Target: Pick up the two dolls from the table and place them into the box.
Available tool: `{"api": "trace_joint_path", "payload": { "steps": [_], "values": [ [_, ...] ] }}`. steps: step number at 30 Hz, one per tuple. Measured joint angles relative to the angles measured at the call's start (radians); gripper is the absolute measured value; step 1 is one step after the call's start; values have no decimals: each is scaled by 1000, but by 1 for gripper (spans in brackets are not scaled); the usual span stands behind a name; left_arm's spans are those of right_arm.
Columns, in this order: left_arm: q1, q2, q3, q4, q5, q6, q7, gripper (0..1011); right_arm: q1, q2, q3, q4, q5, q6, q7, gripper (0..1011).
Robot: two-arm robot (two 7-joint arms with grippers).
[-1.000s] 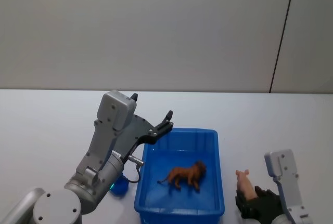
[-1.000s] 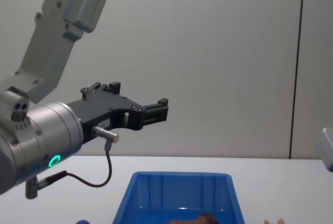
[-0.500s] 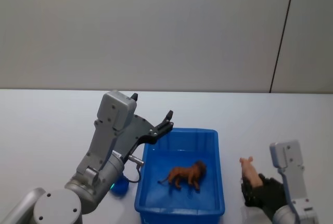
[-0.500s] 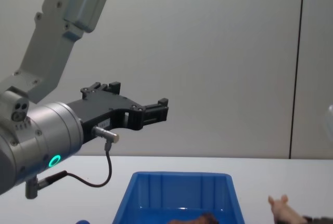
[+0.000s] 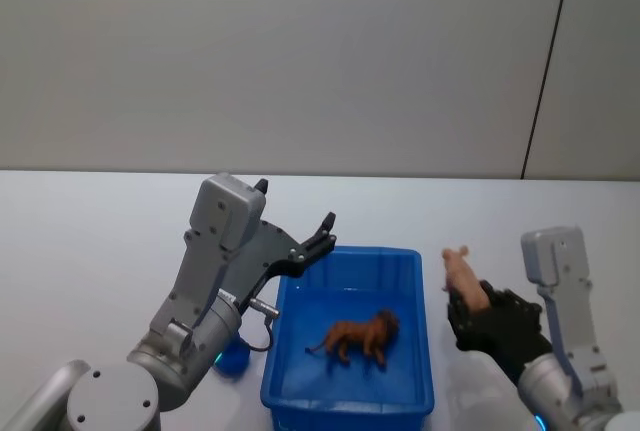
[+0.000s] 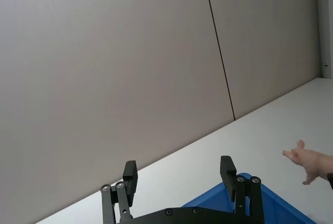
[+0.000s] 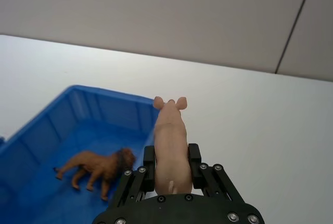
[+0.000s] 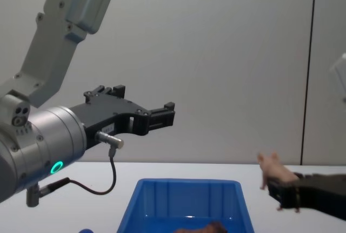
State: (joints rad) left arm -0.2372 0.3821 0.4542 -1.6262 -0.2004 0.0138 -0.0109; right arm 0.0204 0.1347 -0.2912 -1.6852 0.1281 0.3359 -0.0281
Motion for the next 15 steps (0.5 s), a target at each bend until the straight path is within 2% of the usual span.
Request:
{"api": "trace_joint_path", "payload": {
  "steps": [8,15],
  "values": [
    [0,0,0,0,0,0,0,1001,38,-18,-6,18,8,-13,90,366],
    [0,0,0,0,0,0,0,1001,89,-50,-22,82,8,-11,171,364]
  ]
}}
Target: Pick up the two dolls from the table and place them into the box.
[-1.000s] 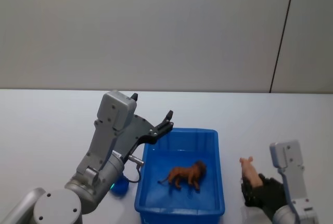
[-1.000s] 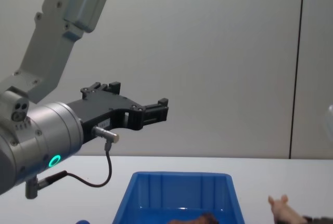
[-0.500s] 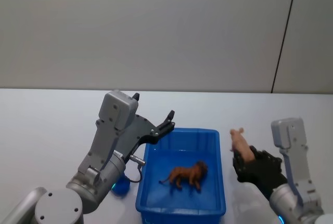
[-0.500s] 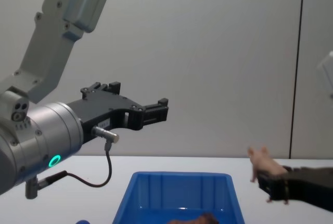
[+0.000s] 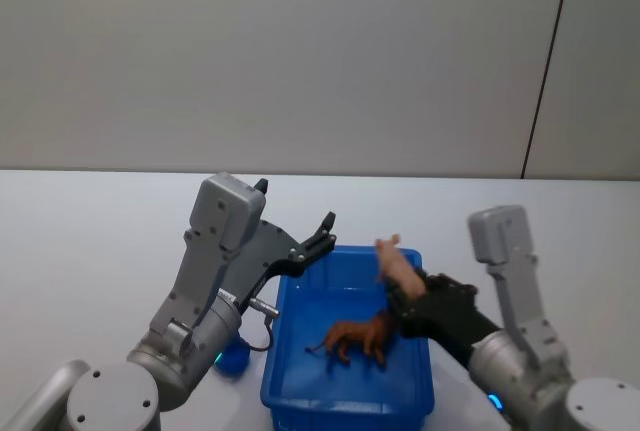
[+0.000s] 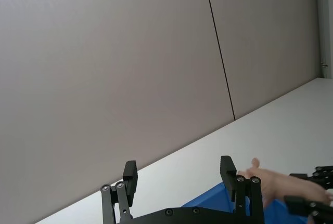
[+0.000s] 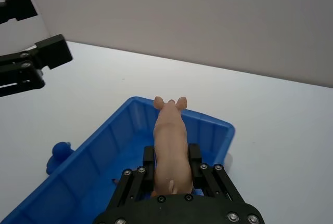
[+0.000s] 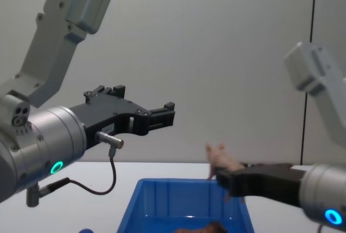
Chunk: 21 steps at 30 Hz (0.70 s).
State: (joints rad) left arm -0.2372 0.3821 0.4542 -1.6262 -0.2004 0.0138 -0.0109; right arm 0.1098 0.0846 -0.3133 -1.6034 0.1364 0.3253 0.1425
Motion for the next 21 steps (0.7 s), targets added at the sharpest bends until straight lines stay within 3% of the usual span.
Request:
{"api": "trace_joint_path", "payload": {
  "steps": [3,7,8,10,21],
  "values": [
    [0,0,0,0,0,0,0,1001,23,-16,-7,35,-3,3,28,393],
    [0,0,0,0,0,0,0,1001,49,-33,-15,78,-8,8,52,549],
    [0,0,0,0,0,0,0,1001,52,-36,-16,83,-10,9,54,549],
    [0,0,0,0,0,0,0,1001,58,-40,-17,92,-11,10,57,656],
    [0,0,0,0,0,0,0,1001,68,-47,-19,113,-26,1,29,945]
  ]
}}
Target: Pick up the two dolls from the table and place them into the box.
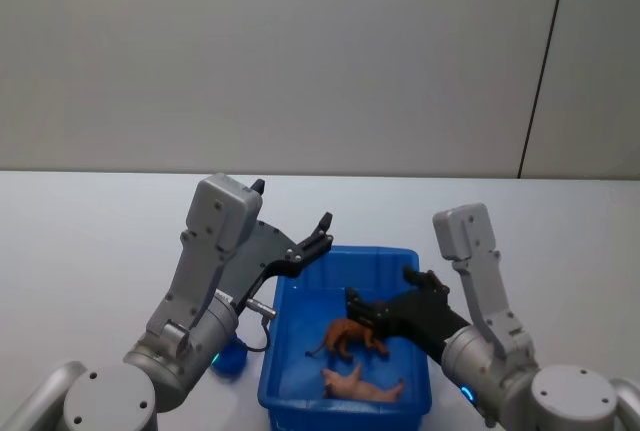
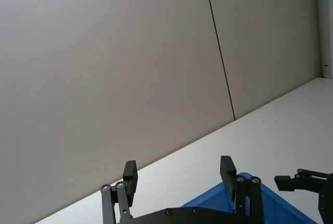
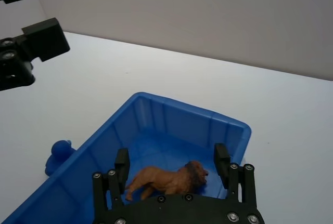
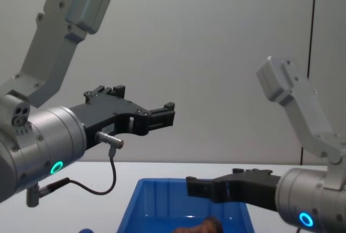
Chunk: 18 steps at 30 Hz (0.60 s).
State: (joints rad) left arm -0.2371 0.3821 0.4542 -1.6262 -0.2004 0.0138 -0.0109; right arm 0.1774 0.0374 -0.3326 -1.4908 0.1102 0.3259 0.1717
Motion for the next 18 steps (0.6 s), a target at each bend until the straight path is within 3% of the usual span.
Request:
{"api": "trace_joint_path", "payload": {
  "steps": [3,18],
  "values": [
    [0,0,0,0,0,0,0,1001,-10,6,4,-12,-1,-6,-24,1001],
    [0,0,0,0,0,0,0,1001,-88,59,48,-106,22,-23,-177,1001]
  ]
}}
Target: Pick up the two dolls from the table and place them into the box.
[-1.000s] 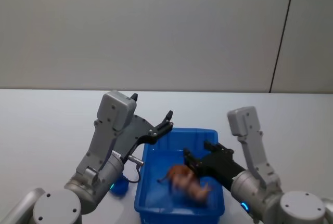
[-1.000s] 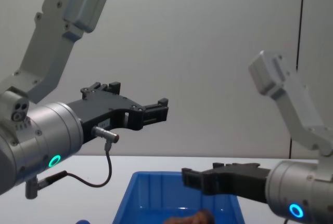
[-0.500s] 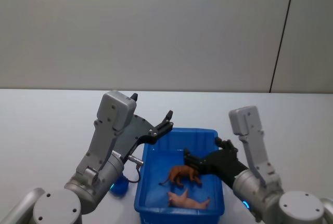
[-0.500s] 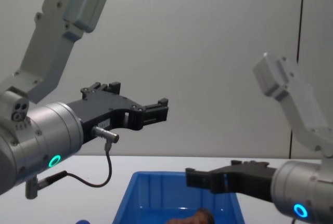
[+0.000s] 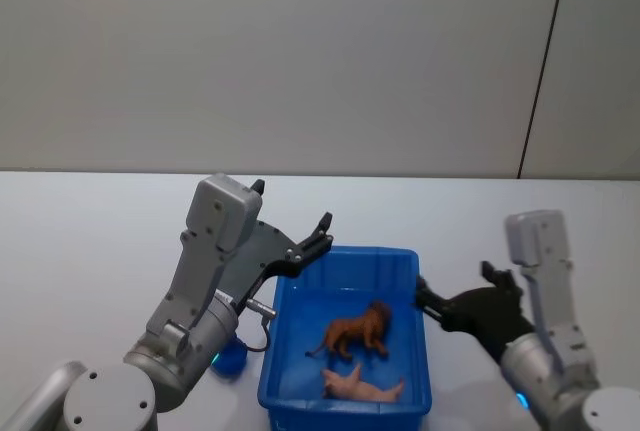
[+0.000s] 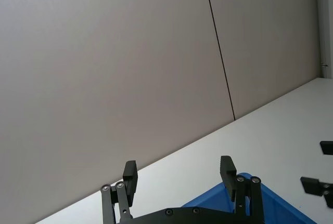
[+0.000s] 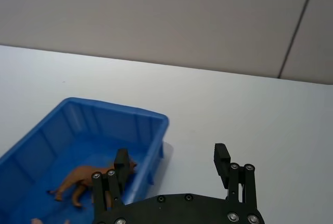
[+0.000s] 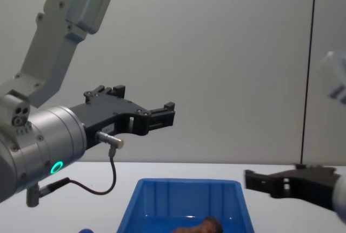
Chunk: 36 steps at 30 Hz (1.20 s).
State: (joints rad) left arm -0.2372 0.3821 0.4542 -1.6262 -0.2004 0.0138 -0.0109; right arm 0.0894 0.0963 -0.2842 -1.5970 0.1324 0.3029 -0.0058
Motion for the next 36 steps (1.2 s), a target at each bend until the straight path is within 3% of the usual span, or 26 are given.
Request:
{"api": "trace_joint_path", "payload": {
  "steps": [8,17,36],
  "values": [
    [0,-1,0,0,0,0,-1,1001,-39,28,26,-39,19,-7,-67,1001],
    [1,-4,-1,-3,-4,28,-2,1001,-57,42,38,-57,27,-10,-97,1001],
    [43,11,-20,-32,-84,209,87,1001,-75,54,50,-74,35,-13,-126,1001]
  ]
}}
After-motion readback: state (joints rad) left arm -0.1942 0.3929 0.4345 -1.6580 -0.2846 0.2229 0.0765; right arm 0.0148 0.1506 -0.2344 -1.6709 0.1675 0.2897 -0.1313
